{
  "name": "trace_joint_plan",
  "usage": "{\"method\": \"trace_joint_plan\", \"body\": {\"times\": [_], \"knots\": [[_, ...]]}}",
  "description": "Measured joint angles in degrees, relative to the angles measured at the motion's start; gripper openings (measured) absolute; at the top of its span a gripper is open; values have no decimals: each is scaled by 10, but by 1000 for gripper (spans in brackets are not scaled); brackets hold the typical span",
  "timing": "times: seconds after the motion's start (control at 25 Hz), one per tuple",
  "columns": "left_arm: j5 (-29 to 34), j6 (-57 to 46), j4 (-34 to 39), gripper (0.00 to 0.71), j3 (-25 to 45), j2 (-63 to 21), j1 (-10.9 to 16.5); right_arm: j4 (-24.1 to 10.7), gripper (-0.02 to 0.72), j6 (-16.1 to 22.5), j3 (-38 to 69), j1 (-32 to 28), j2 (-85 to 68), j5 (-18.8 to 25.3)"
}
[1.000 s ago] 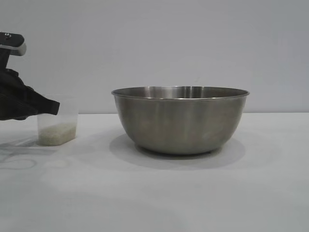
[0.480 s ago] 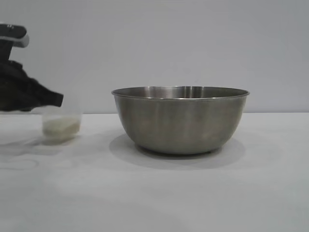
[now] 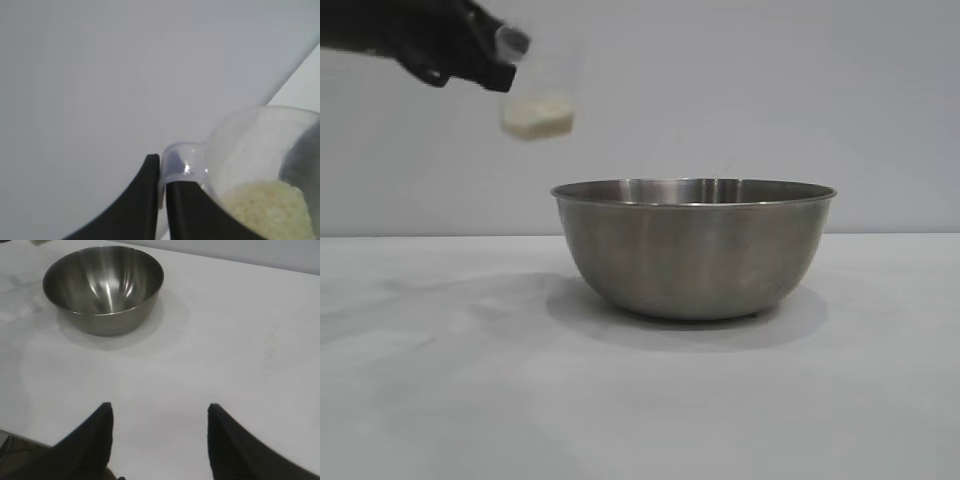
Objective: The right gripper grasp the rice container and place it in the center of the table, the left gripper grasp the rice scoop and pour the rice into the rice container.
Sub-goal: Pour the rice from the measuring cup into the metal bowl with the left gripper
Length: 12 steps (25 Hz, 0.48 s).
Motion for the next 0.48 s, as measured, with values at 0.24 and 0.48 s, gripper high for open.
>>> {"method": "trace_joint_plan", "body": {"times": [0.24, 0.48], "knots": [[18, 296, 5, 0, -7, 0, -54, 0, 357, 0, 0, 0, 0, 0], [18, 483, 51, 0, -7, 0, -65, 0, 357, 0, 0, 0, 0, 0]]}}
